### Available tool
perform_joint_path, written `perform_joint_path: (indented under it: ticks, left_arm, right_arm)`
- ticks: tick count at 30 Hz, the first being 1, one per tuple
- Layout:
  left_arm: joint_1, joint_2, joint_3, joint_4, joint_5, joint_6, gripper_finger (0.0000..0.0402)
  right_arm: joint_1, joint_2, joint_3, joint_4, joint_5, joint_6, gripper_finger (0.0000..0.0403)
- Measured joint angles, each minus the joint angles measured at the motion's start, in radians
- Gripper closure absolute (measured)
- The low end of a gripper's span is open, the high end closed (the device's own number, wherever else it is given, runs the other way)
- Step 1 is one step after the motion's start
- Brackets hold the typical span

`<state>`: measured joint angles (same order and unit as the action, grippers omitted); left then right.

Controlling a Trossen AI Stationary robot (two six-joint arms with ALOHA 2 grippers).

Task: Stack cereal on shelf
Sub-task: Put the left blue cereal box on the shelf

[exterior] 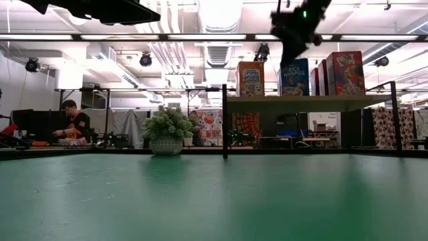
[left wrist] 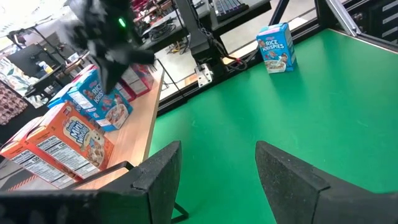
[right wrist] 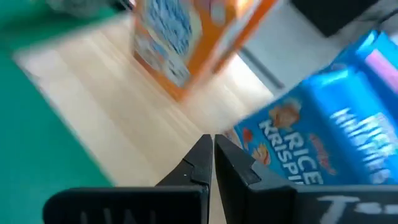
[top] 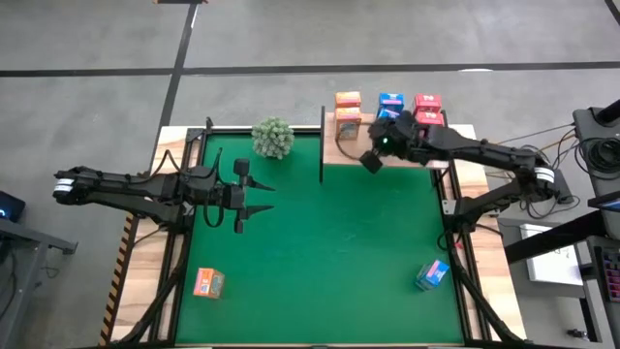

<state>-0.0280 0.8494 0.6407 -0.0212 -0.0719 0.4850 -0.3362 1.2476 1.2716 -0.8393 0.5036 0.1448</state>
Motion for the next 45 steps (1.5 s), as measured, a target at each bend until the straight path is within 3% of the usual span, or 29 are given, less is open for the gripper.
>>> perform_joint_path:
  ticks: [7, 18, 22, 27, 36, 41, 45]
  left_arm:
    - [0.000, 0.000, 0.000, 0.000, 0.000, 0.000, 0.0212]
    - [0.000, 0.000, 0.000, 0.000, 0.000, 0.002, 0.0212]
    - [0.000, 0.000, 0.000, -0.003, 0.000, 0.003, 0.0212]
    - [0.000, 0.000, 0.000, -0.003, 0.000, 0.002, 0.0212]
    - [0.000, 0.000, 0.000, -0.002, 0.000, 0.001, 0.0212]
    - [0.000, 0.000, 0.000, -0.002, 0.000, 0.000, 0.0212]
    - [0.000, 0.000, 0.000, -0.002, 0.000, 0.000, 0.0212]
  right_arm:
    - [-0.104, 0.000, 0.222, -0.204, -0.128, 0.106, 0.0394]
    - [-0.166, 0.006, 0.229, -0.258, -0.260, 0.053, 0.0394]
    - [-0.167, 0.010, 0.225, -0.290, -0.229, 0.047, 0.0394]
    - [-0.178, 0.024, 0.222, -0.340, -0.107, -0.007, 0.0394]
    - [-0.189, 0.026, 0.221, -0.322, -0.024, -0.082, 0.0394]
    - [-0.187, 0.026, 0.218, -0.323, -0.042, -0.073, 0.0394]
    - [-0.185, 0.026, 0.215, -0.322, -0.127, -0.067, 0.0394]
